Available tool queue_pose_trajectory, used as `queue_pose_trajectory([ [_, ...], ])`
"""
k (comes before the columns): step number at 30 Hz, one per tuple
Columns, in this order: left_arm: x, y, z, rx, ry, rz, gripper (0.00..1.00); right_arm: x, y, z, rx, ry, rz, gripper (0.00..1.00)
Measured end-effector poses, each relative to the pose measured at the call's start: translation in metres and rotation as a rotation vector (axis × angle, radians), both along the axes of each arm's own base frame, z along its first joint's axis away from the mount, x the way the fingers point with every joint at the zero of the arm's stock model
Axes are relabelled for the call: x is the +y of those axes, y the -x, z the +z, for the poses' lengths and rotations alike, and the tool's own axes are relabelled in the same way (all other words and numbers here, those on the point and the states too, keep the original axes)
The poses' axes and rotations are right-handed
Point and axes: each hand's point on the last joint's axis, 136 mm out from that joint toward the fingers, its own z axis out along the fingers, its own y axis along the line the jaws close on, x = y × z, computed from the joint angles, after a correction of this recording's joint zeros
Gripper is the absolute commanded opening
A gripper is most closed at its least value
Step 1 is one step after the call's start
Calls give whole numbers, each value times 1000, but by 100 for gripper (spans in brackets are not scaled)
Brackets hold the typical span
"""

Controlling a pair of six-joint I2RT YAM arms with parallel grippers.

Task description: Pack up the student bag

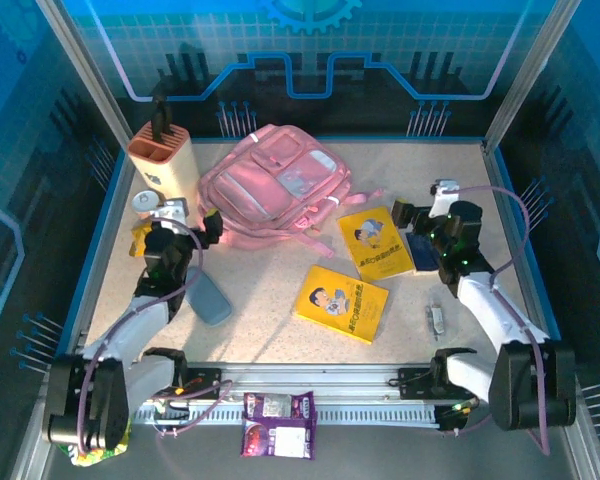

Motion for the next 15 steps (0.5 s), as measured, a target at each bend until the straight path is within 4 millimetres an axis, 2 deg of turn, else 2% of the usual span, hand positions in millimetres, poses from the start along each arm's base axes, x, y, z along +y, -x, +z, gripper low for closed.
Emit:
queue_pose_trajectory([
  [3, 0, 8, 24, -19, 64, 9, 99, -19, 8, 6, 58, -79, -80, 100],
  [7, 2, 20, 45, -20, 171, 32, 99, -48, 21, -6, 155, -187, -210, 100],
  [10, 8, 32, 44, 6, 259, 85, 99, -61, 31, -22, 230, -257, -274, 100],
  [15, 11, 50, 25, 115, 386, 143, 99, -46, 46, -34, 321, -322, -239, 100],
])
